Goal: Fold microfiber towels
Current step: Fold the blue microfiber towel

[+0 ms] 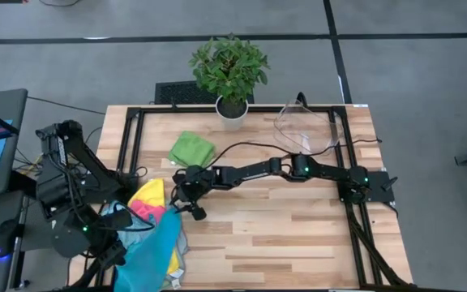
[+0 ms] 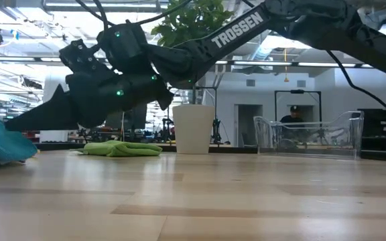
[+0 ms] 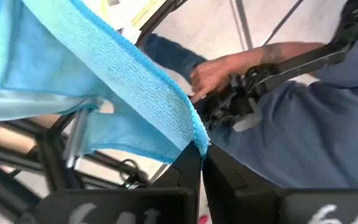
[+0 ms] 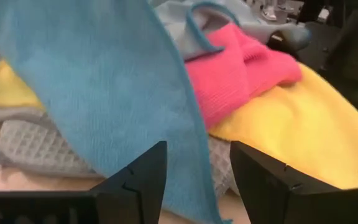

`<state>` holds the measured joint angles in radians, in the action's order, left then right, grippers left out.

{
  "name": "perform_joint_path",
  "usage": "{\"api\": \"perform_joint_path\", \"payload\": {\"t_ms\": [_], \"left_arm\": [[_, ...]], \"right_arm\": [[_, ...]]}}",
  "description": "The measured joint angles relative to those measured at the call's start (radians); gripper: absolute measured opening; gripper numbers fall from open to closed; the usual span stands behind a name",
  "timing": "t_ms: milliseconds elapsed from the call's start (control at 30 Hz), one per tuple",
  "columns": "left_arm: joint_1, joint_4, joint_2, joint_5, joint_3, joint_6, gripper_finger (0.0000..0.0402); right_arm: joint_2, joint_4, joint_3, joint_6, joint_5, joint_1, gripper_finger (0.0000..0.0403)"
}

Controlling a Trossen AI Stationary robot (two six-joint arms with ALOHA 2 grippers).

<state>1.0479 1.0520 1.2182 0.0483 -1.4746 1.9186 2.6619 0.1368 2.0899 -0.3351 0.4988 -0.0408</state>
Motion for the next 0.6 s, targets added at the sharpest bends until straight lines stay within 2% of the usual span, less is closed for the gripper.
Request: {"api": "perform_joint_path", "payload": {"t_ms": [300, 467, 600], "left_arm": [[-0.014, -0.114, 0.044, -0.003, -0.001, -0.017, 0.0000], [-0.015, -0.134, 0.074, -0.042, -0.003, -0.027, 0.0000], [-0.016, -0.134, 0.078, -0.025, -0.003, -0.015, 0.0000]], "right_arm": [[0.009, -0.010, 0.000, -0.039, -0.005, -0.020, 0.0202], [0.009, -0.010, 0.000, -0.039, -0.002, -0.013, 0.0202], [0.009, -0.057, 0.000, -0.062, 0.000, -0.024, 0.0195]]}}
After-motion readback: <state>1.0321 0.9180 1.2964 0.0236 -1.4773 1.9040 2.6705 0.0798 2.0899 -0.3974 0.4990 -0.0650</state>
